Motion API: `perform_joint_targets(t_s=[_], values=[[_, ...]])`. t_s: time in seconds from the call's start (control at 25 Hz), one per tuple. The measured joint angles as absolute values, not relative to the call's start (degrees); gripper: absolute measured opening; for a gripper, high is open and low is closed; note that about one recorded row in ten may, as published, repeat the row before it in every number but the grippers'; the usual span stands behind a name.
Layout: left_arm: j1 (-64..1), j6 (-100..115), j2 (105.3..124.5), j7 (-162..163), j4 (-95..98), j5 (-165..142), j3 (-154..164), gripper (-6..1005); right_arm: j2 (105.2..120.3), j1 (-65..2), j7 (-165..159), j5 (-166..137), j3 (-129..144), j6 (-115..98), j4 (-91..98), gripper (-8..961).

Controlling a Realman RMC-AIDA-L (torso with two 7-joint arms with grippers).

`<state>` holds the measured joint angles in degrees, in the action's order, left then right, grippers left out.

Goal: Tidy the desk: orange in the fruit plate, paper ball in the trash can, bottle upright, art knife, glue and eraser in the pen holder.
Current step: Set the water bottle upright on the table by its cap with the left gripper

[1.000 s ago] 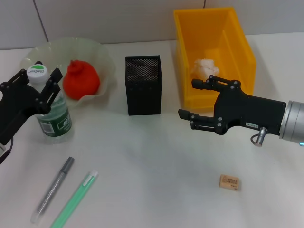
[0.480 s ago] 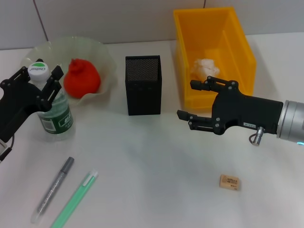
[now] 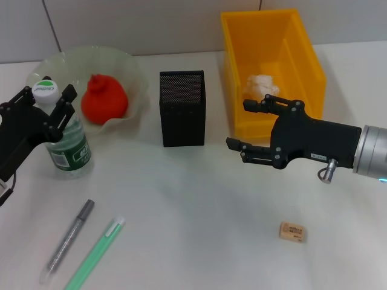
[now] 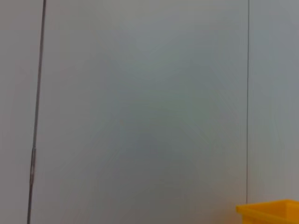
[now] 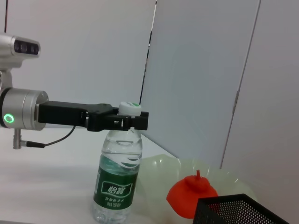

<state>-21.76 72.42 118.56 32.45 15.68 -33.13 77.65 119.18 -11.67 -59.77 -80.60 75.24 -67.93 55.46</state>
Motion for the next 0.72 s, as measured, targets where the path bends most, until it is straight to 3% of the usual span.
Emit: perform_joint_targets(t_s=[0.72], values=[[-21.45, 72.88, 118.65, 32.43, 15.65, -33.04, 77.33, 455, 119.18, -11.95, -59.77, -80.60, 75.23, -67.94, 55.34, 769]])
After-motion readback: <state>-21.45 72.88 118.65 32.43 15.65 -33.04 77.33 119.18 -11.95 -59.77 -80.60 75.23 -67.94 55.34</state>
